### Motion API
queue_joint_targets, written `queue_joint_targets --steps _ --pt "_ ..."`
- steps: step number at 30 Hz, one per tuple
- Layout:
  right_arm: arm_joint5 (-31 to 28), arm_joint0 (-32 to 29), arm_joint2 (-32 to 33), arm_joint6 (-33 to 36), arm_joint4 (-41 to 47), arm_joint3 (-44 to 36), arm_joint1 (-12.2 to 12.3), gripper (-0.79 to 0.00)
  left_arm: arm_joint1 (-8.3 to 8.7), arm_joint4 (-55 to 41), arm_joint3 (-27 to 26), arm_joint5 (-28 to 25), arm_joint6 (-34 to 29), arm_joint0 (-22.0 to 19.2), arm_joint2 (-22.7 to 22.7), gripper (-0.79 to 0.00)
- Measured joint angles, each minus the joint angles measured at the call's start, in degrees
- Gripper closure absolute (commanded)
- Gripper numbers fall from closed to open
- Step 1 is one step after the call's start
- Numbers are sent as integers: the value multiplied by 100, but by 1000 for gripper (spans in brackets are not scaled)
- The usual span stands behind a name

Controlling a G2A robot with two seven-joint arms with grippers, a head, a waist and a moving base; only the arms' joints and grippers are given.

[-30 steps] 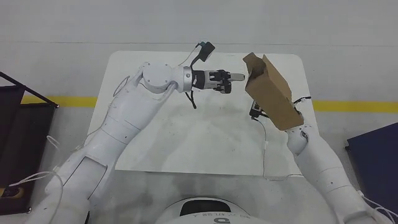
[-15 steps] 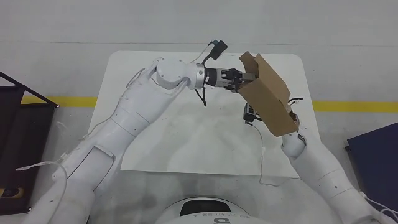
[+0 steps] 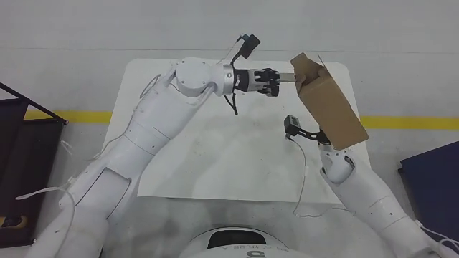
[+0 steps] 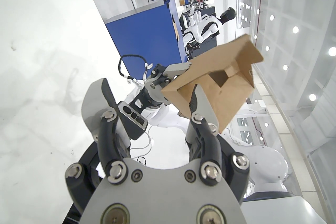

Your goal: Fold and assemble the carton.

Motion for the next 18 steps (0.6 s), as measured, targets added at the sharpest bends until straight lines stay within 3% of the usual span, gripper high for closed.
queue_joint_targets --steps 4,10,18 --pt "0 94 -216 -1 267 19 38 0 -21 -31 -51 72 96 -173 -89 -542" --pt "0 174 -361 -1 59 120 103 0 -128 -132 -19 314 174 -438 42 -628" --pt "0 145 -323 0 -228 102 148 0 -317 -274 257 882 248 -718 379 -570"
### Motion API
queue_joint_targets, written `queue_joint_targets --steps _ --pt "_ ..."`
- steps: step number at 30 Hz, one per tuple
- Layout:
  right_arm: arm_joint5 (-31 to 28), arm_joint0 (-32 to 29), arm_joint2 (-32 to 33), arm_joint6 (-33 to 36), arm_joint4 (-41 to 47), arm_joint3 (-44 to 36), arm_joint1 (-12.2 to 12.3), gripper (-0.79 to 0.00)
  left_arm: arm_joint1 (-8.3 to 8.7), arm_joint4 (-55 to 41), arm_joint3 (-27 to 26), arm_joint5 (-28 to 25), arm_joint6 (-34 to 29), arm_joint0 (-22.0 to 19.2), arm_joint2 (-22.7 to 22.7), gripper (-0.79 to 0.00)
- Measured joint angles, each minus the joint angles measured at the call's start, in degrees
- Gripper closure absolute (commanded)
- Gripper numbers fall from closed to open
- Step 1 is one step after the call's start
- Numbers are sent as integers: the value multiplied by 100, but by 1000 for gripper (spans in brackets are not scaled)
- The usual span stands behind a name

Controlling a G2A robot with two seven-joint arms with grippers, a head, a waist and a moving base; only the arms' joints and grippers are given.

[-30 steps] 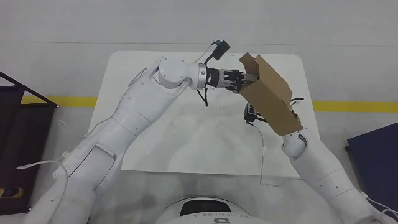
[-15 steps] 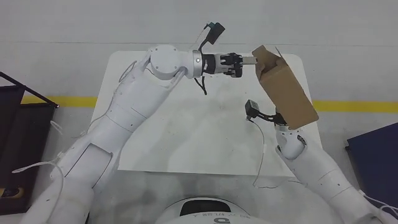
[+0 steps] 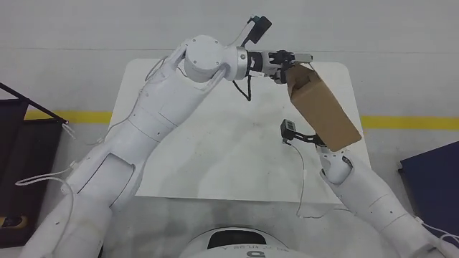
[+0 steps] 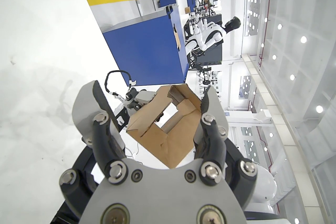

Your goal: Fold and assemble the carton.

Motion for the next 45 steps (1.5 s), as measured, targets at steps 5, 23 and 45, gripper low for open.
queue_joint_targets --steps 5,23,45 --pt "0 -44 48 0 5 -42 9 0 -64 25 100 -6 -57 -18 128 -526" --pt "0 -56 35 0 46 27 -15 0 -87 708 -104 44 -289 77 285 -616" --pt "0 -8 -49 0 -222 7 7 0 121 964 -623 219 -414 574 -347 -613"
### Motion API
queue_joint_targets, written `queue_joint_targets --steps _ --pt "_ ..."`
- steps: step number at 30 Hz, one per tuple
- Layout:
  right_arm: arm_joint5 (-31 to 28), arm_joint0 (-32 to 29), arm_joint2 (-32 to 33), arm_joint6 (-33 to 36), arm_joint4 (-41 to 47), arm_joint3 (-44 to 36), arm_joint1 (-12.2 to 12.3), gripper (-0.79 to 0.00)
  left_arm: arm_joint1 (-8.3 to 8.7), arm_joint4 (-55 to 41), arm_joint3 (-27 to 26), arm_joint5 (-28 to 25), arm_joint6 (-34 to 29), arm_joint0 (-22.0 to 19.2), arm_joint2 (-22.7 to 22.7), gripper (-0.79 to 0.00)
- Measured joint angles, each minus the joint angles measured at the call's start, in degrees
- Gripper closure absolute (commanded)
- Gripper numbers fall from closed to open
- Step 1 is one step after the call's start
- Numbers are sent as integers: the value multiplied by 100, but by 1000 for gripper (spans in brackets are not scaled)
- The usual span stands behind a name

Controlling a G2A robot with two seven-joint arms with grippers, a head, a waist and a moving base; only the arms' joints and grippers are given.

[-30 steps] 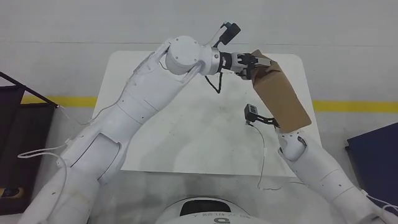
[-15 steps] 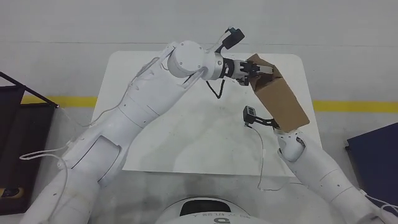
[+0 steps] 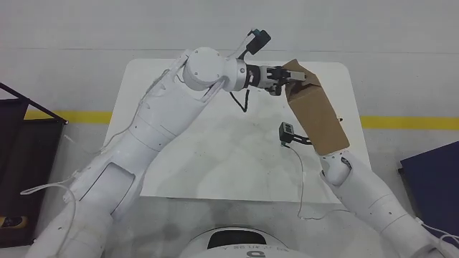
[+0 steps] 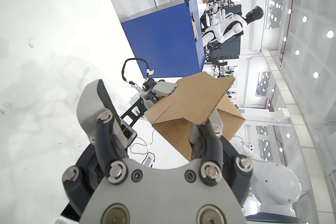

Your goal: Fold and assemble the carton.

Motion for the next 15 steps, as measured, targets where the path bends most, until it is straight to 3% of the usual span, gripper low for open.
queue_joint_targets --steps 9,15 --pt "0 -10 31 0 -31 -57 34 0 236 289 -550 157 -202 548 -495 -631" --pt "0 -13 15 0 -46 -96 39 0 393 316 -1091 217 -194 955 -969 -705"
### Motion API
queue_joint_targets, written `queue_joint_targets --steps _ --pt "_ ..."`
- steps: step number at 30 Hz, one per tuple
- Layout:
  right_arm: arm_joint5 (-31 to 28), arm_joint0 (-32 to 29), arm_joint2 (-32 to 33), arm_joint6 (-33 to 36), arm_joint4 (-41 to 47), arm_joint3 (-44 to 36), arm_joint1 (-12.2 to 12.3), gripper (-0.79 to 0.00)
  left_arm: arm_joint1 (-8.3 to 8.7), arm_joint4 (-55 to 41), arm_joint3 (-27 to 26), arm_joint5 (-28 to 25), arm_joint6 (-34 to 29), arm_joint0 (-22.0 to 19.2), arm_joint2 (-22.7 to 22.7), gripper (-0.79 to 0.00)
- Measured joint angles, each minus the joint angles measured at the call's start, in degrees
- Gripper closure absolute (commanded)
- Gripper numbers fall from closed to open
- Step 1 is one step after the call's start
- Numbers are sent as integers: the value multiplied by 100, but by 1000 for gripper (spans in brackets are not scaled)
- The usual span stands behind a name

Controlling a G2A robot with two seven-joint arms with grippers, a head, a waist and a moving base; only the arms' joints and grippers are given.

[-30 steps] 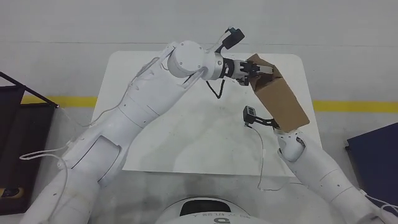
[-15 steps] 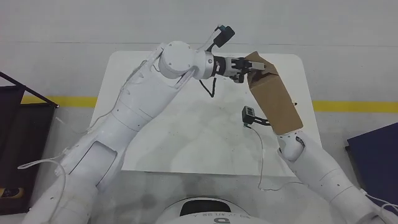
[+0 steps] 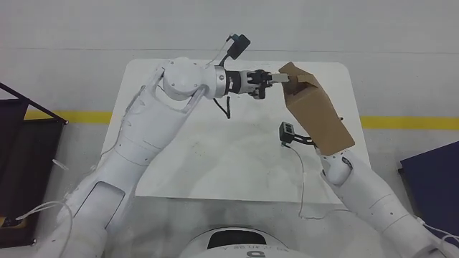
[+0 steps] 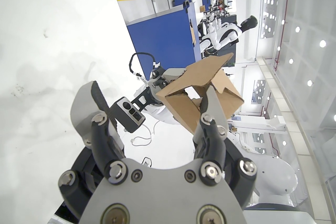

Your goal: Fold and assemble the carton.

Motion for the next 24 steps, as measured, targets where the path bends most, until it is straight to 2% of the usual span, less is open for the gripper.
queue_joint_targets --steps 6,10,17,24 --pt "0 -3 -17 0 -28 -23 -2 0 145 -74 -482 38 101 377 -590 -727" --pt "0 -13 -16 0 -46 -42 1 0 215 -46 -605 121 15 575 -771 -730" --pt "0 -12 -56 0 -98 -65 5 0 217 -44 -545 114 -132 866 -385 -720" --pt "0 -11 -84 0 -174 -102 22 0 148 -136 -328 -50 119 723 -48 -693"
